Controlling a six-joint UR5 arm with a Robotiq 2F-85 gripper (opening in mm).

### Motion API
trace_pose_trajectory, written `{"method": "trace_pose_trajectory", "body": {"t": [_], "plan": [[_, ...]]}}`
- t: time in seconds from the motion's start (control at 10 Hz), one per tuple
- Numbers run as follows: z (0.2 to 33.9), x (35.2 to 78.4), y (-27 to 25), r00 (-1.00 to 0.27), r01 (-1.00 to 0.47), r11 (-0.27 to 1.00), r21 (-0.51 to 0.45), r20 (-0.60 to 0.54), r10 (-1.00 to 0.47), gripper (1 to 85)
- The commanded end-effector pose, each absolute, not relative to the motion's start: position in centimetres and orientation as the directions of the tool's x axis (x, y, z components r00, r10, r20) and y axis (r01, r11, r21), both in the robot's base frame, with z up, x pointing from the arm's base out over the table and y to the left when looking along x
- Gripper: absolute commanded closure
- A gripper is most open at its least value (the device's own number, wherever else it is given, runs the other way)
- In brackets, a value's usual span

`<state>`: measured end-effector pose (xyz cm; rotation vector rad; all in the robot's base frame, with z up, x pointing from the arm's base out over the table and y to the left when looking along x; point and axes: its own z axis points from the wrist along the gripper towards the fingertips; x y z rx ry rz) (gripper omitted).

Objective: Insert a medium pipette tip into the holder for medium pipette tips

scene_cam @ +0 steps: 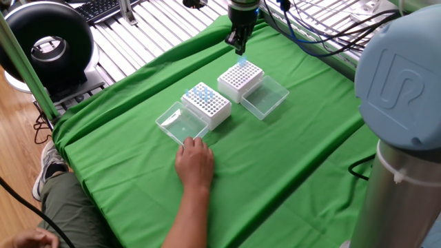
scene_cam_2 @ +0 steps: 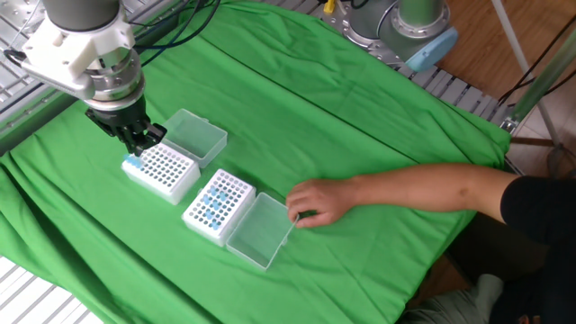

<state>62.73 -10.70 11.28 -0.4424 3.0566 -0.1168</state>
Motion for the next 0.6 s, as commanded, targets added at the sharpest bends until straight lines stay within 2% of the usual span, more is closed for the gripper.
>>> {"method": "trace_pose_trajectory", "body": {"t": [0.0, 0.5], "plan": [[11.85, 62.23, -10.59, -0.96, -0.275, 0.959, -0.075, -0.035, -0.278, 84.7], [11.77, 62.35, -10.45, -0.959, -0.276, 0.959, -0.069, -0.041, -0.279, 84.7]]}}
